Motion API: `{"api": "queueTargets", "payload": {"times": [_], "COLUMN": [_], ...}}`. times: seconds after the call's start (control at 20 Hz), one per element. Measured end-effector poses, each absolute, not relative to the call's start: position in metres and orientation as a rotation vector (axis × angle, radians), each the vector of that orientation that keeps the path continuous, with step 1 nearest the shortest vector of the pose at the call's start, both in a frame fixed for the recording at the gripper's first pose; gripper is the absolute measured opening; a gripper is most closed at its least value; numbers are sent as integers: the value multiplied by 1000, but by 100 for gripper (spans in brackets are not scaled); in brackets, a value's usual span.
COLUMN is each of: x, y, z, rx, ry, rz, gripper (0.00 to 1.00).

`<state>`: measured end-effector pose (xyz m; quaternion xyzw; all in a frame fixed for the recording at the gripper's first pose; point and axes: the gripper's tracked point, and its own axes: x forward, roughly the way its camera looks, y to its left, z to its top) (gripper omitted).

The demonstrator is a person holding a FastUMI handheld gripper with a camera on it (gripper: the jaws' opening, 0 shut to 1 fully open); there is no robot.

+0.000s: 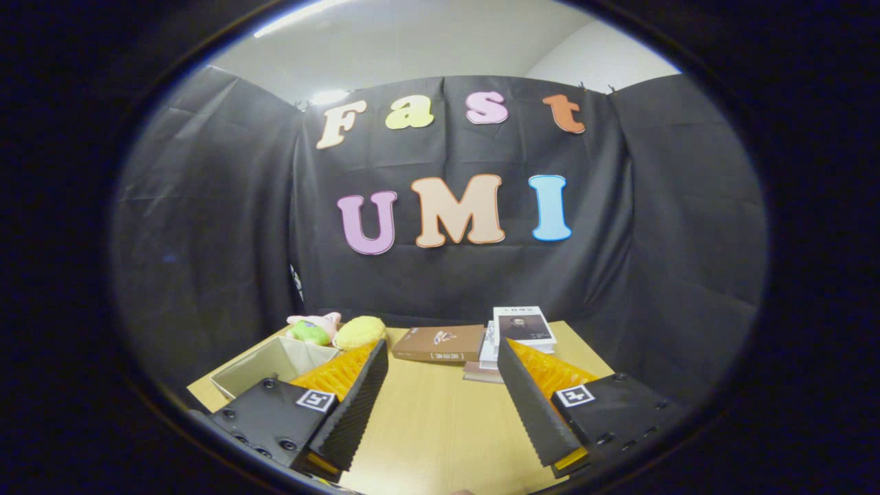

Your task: Open the storage box then place both shoes into the box .Put the left shoe in first, then the right shoe, with the right side of both shoes facing outward in a uniform manner.

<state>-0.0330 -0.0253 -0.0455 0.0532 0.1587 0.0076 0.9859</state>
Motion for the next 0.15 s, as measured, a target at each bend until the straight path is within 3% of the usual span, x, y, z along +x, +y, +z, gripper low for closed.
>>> {"api": "queueTargets", "payload": {"times": [0.15], "x": [-32], "y": [-34], "z": [-50], "rx": [120], "ry": [324], "rz": [6], "gripper": [100]}}
